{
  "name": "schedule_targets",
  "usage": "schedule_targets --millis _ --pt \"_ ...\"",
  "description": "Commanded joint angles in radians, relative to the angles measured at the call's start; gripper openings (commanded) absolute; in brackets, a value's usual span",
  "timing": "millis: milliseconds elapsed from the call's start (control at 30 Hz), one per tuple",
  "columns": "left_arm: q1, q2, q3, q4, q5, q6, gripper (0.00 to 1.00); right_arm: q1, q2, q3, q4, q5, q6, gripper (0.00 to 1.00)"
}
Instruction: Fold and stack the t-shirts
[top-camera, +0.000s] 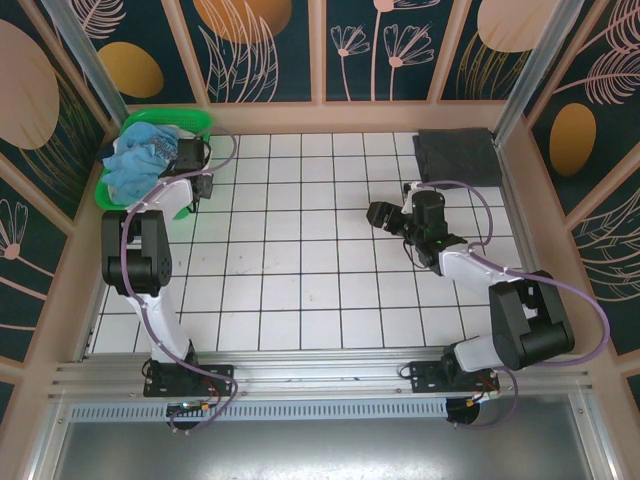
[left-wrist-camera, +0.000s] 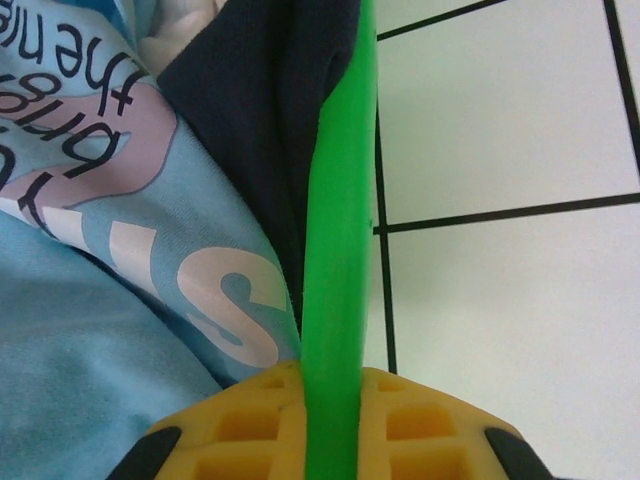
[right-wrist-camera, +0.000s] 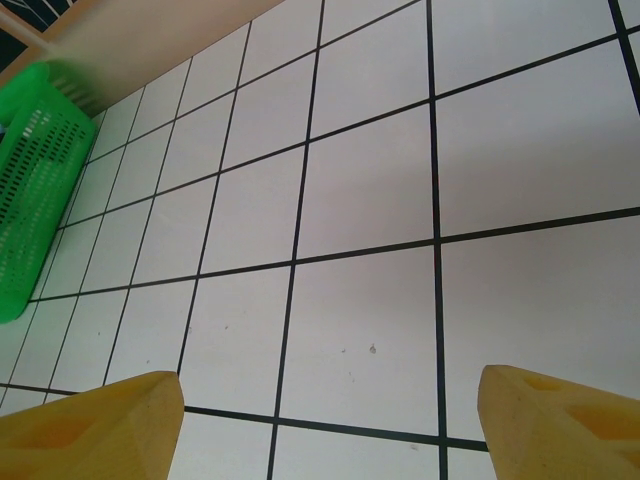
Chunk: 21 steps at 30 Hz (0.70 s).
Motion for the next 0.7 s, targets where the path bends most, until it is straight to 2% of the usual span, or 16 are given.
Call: schedule_targets --millis 0,67,100,167,233,300,367,467,600,667 --pt "0.034 0.047 0.033 -0.055 -0.06 -0.049 0.31 -0.006 -0.012 0.037 -0.008 0.028 0.007 0.77" --pt "0.034 0.032 0.053 -0.086 -0.025 -0.079 0.36 -0.004 -0.013 0.043 -0.019 0.036 0.005 0.77" --pt "0.034 0.019 0.058 -0.092 -0.014 -0.096 0.41 -0.005 -0.017 0.045 -0.024 0.04 0.005 0.77" --pt "0.034 -0.014 0.087 -0.121 0.018 -0.151 0.66 -0.002 -0.027 0.047 -0.033 0.051 0.002 0.76" --pt "0.035 -0.041 0.114 -0.136 0.029 -0.26 0.82 0.002 -0.039 0.045 -0.034 0.062 0.002 0.76" --pt "0.034 -0.061 0.132 -0.135 0.106 -0.333 0.85 0.006 -0.051 0.039 -0.033 0.072 0.005 0.76" --pt "0.035 -0.084 0.13 -0.102 0.105 -0.389 0.88 0.014 -0.06 0.033 -0.03 0.075 0.005 0.76" --pt "0.035 -0.086 0.152 -0.086 0.0 -0.435 0.98 0.029 -0.07 0.024 -0.03 0.078 -0.001 0.76" --pt "0.046 -0.011 0.241 -0.147 -0.134 -0.474 0.98 0.034 -0.079 0.012 -0.024 0.077 -0.005 0.76" --pt "0.066 0.062 0.315 -0.214 -0.134 -0.51 0.98 0.033 -0.084 0.009 -0.024 0.071 -0.01 0.76"
